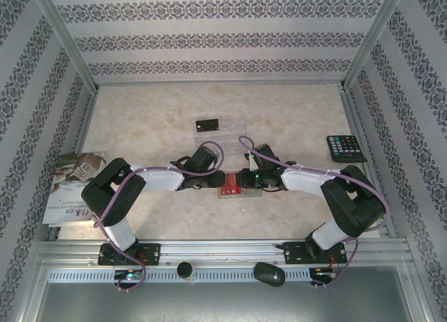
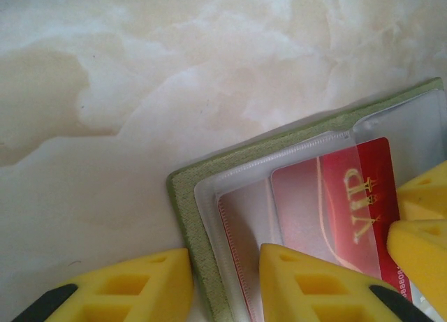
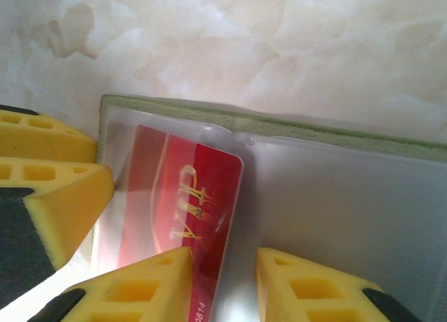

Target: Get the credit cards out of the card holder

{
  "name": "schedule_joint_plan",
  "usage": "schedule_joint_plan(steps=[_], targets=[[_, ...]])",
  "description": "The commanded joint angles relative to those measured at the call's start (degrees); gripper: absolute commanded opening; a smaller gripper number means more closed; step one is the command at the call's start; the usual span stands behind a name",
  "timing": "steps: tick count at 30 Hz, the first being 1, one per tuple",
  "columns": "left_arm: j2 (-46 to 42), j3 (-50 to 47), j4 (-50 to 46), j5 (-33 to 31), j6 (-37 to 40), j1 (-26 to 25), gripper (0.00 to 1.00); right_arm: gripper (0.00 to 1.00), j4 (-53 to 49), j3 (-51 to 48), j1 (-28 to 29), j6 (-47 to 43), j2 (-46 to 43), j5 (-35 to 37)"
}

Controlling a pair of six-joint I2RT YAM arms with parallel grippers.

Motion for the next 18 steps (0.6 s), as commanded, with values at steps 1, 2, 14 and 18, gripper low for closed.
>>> schedule_joint_plan(steps=[1, 2, 14, 18], targets=[[9.34, -2.67, -4.1, 1.02, 1.23, -0.82, 0.33, 0.31, 2.02, -0.07, -0.42, 0.26, 0.73, -2.32], [9.44, -2.61, -4.21, 1.1, 1.31, -0.84, 0.34, 0.31, 2.31, 0.09, -0.45, 0.17, 0.75, -3.02], [8.75, -2.63, -4.8, 0.08, 1.31, -1.36, 0.33, 0.12, 2.06, -0.26, -0.57, 0.74, 1.05, -2.35], [8.75, -2.94, -4.75, 0.09, 1.32, -1.33, 0.33, 0.01, 0.74, -1.59, -1.52, 0.28, -1.56, -0.04]])
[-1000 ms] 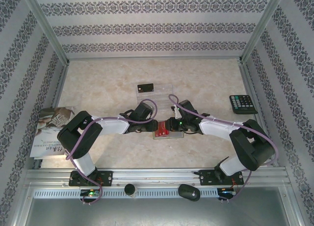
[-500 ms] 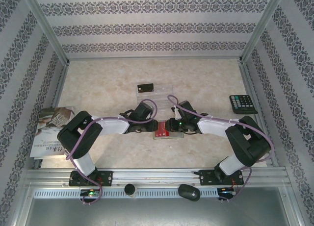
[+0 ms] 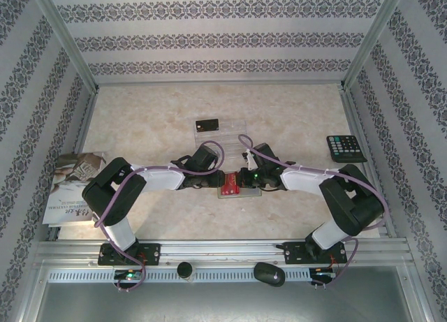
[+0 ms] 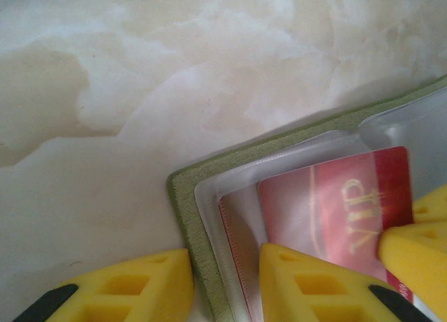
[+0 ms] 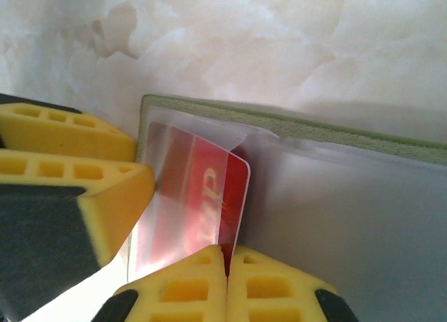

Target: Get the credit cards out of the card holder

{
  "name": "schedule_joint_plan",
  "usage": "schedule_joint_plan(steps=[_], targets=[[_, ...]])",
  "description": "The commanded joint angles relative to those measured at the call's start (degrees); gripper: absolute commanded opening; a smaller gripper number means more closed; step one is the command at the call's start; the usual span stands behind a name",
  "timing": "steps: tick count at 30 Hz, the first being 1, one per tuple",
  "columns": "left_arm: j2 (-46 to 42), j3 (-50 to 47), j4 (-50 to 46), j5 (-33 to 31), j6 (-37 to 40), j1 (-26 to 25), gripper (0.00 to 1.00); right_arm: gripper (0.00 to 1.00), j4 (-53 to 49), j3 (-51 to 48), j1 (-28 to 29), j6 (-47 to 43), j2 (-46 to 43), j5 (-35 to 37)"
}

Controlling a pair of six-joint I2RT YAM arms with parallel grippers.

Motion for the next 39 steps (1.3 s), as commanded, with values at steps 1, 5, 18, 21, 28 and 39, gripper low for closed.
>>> schedule_joint_plan(steps=[1, 5, 18, 21, 28, 39], targets=[[8.55, -3.81, -3.35, 0.15, 1.07, -1.32, 0.33, 0.0, -2.39, -1.64, -1.24, -0.87, -2.28, 4.58], [8.34, -3.88, -3.19, -0.01, 0.98, -1.28, 0.33, 0.0, -5.54, -2.83, -1.48, -2.16, -6.33, 8.93], [6.09, -3.91, -3.36, -0.56, 1.21, -0.79, 0.36, 0.0, -13.03, -1.87, -2.06, -5.94, -16.35, 14.89], [4.63, -3.84, -2.59, -0.21, 1.8, -0.77, 0.43, 0.0, -12.81, -1.67, -1.99, -5.72, -15.54, 13.49], [-1.32, -2.79, -3.64, -0.39, 2.86, -0.64, 0.49, 0.0, -6.38, -3.72, -1.64, -3.26, -14.99, 9.25], [-19.52, -9.16, -1.72, -2.11, 3.98, 6.18, 0.52, 0.0, -0.99, 0.03, 2.24, -0.65, -11.08, 8.88]])
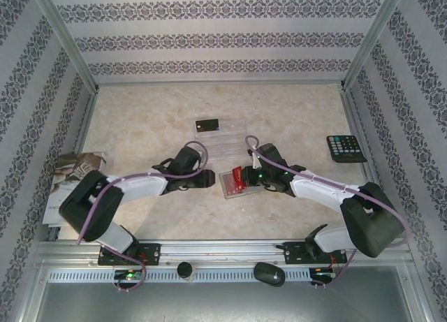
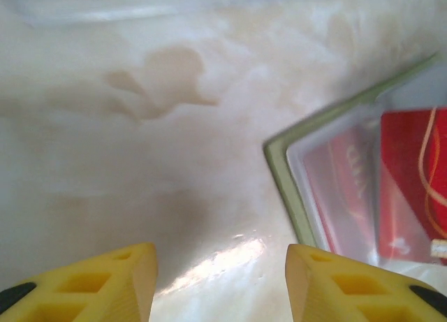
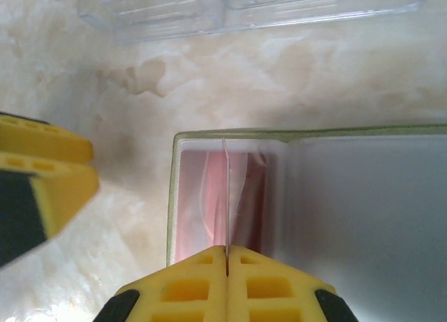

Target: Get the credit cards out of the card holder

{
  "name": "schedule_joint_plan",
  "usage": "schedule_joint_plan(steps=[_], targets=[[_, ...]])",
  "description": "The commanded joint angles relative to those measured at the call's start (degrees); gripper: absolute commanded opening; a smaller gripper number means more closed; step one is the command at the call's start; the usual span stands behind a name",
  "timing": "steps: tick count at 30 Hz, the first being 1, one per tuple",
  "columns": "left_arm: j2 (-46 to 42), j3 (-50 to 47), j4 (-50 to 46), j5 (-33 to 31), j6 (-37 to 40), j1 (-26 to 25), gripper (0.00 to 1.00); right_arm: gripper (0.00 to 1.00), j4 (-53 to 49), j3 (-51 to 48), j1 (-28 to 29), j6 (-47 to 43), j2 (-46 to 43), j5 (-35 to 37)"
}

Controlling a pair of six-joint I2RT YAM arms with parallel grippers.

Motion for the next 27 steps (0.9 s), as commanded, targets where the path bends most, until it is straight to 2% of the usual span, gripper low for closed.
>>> schedule_joint_plan(steps=[1, 6, 9, 10, 13, 15, 18, 23, 27], targets=[[-6.6, -0.32, -1.61, -2.56, 3.07, 0.92, 0.54, 0.0, 0.59, 2.15, 0.26, -0.37, -1.88, 2.23], [-10.15, 0.7, -3.09, -1.39, 5.6, 1.17, 0.54, 0.0, -3.22, 2.51, -1.25, -3.84, -9.74, 9.25], [-11.16, 0.5, 0.57, 1.38, 4.32, 1.22, 0.55, 0.0, -2.79, 2.43, -1.55, -5.22, -12.93, 10.23], [-11.39, 0.14, 2.81, 2.98, 3.75, 1.25, 0.56, 0.0, -1.46, 2.16, -2.14, -5.35, -13.8, 8.27], [-11.74, -0.55, 9.66, 10.29, 1.96, 1.61, 0.59, 0.0, 6.37, 1.18, -5.39, -4.88, -15.39, -5.17], [-11.4, -2.85, 20.48, 17.31, -1.07, 2.79, 0.58, 0.0, 12.24, 0.47, -6.1, -3.37, -16.42, -10.63], [-11.01, -6.82, 34.48, 21.52, -6.33, 3.75, 0.6, 0.0, 18.48, -0.07, -6.71, -0.12, -17.01, -15.41], [-9.36, -7.45, 45.89, 25.85, -9.71, 3.87, 0.55, 0.0, 25.81, 0.0, -6.97, 5.45, -15.45, -21.63], [-9.86, -7.12, 49.61, 27.27, -10.39, 3.86, 0.49, 0.0, 29.14, -0.4, -6.8, 8.27, -14.38, -23.58]])
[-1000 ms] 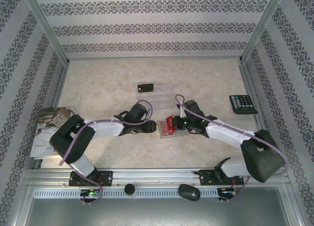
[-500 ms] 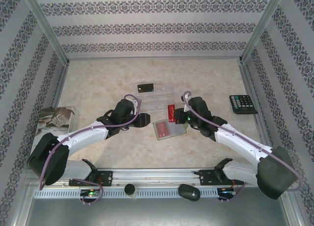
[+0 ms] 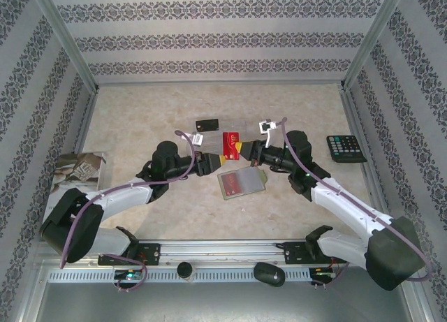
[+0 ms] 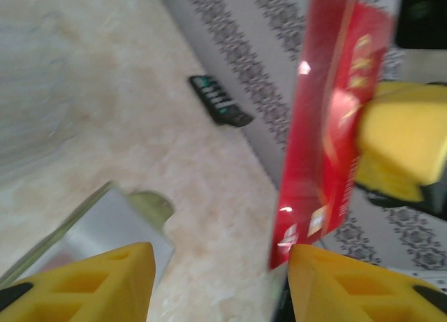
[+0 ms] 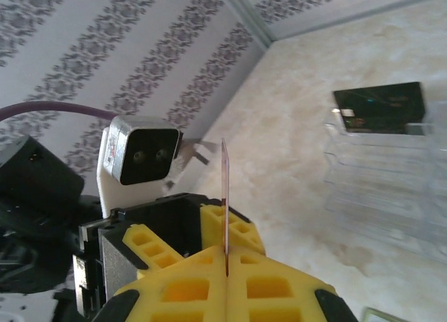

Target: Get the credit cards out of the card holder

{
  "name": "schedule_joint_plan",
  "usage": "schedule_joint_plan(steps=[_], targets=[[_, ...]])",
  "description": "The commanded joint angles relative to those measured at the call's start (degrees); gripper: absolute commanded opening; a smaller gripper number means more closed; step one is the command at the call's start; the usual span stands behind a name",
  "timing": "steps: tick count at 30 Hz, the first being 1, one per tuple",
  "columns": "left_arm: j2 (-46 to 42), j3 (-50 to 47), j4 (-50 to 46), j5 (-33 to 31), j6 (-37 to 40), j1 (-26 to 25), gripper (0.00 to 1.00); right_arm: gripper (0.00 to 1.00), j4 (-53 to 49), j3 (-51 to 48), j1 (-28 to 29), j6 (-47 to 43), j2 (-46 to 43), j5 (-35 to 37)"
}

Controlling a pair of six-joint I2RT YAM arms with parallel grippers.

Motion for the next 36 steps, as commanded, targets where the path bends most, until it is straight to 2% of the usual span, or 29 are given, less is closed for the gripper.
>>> schedule_joint_plan(steps=[1, 4, 9, 13, 16, 20, 23, 24, 25, 28, 30, 34, 36], targets=[[-0.28, 0.06, 10.48, 3.77, -2.4, 0.61, 0.48, 0.0, 7.09, -1.09, -0.18, 4.03, 0.88, -5.09], [-0.22, 0.64, 10.31, 4.15, -2.36, 0.61, 0.45, 0.0, 9.08, -1.63, 0.16, 5.35, 1.24, -5.75], [-0.53, 0.29, 12.09, 4.38, -3.21, 0.57, 0.33, 0.0, 8.85, -2.31, 0.44, 5.42, 1.29, -4.92], [-0.6, 0.7, 13.8, 5.16, -4.43, 0.63, 0.36, 0.0, 9.62, -2.69, 0.7, 5.94, 2.35, -5.58], [-0.7, 1.03, 13.95, 5.52, -4.66, 0.58, 0.33, 0.0, 10.0, -2.93, 0.86, 6.12, 2.85, -5.44], [-0.58, 1.19, 13.71, 5.59, -4.97, 0.56, 0.2, 0.0, 9.99, -2.96, 1.01, 6.12, 3.13, -5.26], [-1.21, 2.44, 9.57, 5.31, -3.28, 0.62, 0.03, 0.0, 9.04, -2.78, 1.06, 5.6, 3.27, -5.02], [-1.35, 2.91, 7.87, 5.2, -2.59, 0.62, 0.0, 0.01, 8.7, -2.78, 1.03, 5.51, 3.23, -4.76], [-1.73, 3.56, 5.76, 5.07, -1.67, 0.6, 0.0, 0.06, 8.19, -2.78, 0.98, 5.1, 3.14, -4.5], [-2.58, 6.61, -2.54, 4.78, 2.67, 0.72, 0.0, 0.34, 6.17, -3.13, 0.56, 4.17, 2.48, -3.27], [-3.41, 9.67, -11.26, 3.88, 7.77, 0.86, 0.0, 0.37, 3.47, -3.9, -0.11, 2.68, 0.7, -1.49], [-1.87, 22.28, -37.02, -0.85, 24.45, 0.9, 0.0, 0.37, -2.77, -6.33, -1.18, -1.16, -4.69, 4.83], [0.52, 29.06, -47.82, -7.04, 32.66, 0.77, 0.0, 0.37, -5.45, -6.88, -1.48, -2.44, -6.82, 6.78]])
